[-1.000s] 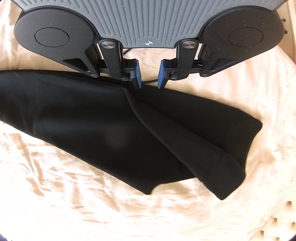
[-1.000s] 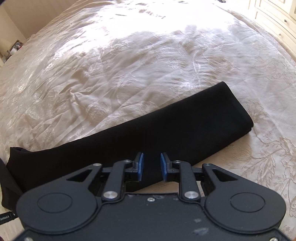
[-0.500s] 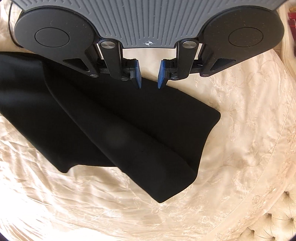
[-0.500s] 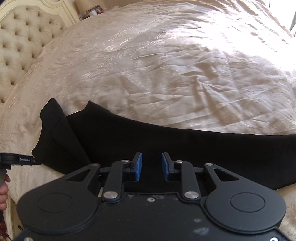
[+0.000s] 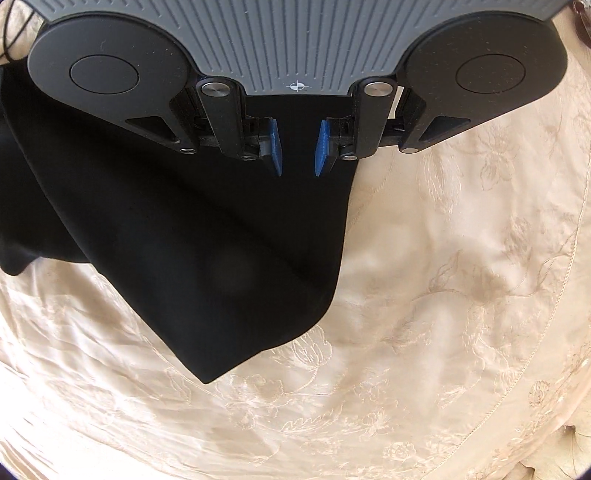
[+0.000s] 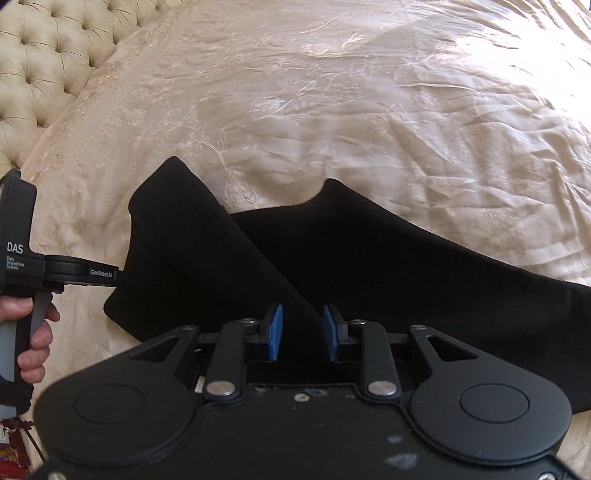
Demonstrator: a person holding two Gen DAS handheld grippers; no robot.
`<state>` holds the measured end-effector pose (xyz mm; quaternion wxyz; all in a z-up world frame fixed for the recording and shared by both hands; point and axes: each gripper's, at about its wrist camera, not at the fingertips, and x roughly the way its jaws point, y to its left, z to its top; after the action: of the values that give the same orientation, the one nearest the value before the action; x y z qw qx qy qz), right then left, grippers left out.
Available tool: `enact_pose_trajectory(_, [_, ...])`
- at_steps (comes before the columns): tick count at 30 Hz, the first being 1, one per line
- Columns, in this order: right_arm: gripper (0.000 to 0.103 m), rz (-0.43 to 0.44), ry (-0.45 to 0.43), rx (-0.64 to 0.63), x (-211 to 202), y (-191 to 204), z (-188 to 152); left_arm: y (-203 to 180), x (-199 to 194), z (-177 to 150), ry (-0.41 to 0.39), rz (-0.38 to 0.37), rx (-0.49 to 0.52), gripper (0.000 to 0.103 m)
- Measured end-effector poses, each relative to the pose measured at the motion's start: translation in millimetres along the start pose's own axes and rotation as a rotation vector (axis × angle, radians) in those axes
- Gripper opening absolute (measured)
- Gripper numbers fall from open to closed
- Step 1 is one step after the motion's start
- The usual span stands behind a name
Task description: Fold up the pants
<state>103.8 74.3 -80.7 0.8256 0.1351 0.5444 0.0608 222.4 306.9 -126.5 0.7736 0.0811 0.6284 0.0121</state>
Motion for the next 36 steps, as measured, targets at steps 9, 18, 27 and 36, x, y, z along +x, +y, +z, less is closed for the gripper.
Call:
enact_pose_trajectory(9, [0.031,0.027,0.012,-0.113,47,62,50,42,48,24,0.085,-0.074,-0.077,0.019])
enact_pose_trajectory(18, [0.032,0.037,0.090,-0.156,100,77,84,64,66,40,0.090,-0.119,-0.109,0.019])
enact_pose_trajectory(27, [0.020,0.121,0.125,-0.165,116,74,86,70,81,46,0.096,-0.119,-0.098,0.019])
enact_pose_trajectory(36, [0.010,0.190,0.083,-0.274,65,105,49,76,51,48,0.032,-0.084,-0.132,0.020])
